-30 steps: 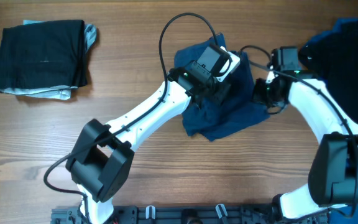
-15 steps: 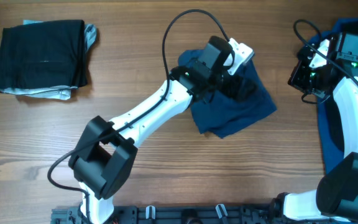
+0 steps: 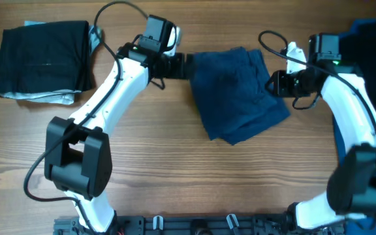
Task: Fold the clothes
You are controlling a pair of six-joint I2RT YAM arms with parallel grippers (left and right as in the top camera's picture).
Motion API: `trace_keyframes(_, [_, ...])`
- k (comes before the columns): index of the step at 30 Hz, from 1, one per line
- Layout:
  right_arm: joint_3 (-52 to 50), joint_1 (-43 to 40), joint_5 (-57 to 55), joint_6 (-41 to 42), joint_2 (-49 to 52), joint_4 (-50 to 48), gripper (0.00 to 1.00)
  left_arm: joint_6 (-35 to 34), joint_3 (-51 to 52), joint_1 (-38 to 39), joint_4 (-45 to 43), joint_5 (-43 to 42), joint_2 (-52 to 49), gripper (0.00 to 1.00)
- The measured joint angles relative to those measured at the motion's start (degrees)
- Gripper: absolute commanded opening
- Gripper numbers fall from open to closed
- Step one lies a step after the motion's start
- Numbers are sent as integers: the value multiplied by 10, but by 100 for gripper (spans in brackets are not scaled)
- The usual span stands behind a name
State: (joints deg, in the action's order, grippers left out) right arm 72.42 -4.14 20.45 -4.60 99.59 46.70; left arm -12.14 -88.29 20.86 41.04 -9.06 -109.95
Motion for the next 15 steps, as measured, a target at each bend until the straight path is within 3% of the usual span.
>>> trace_keyframes(5, [0, 13, 24, 63, 149, 5, 31, -33, -1, -56, 81, 33, -2, 100])
trace_keyframes(9, [4, 72, 132, 158, 173, -1, 31, -41, -1, -108, 123, 35, -2, 100])
trace_keyframes(12, [-1, 160, 214, 209, 189, -72, 27, -44, -1, -135, 128, 37, -2, 100])
trace_keyframes(15, [15, 174, 231, 196, 190, -58, 35, -45, -1, -141, 141, 37, -2, 100])
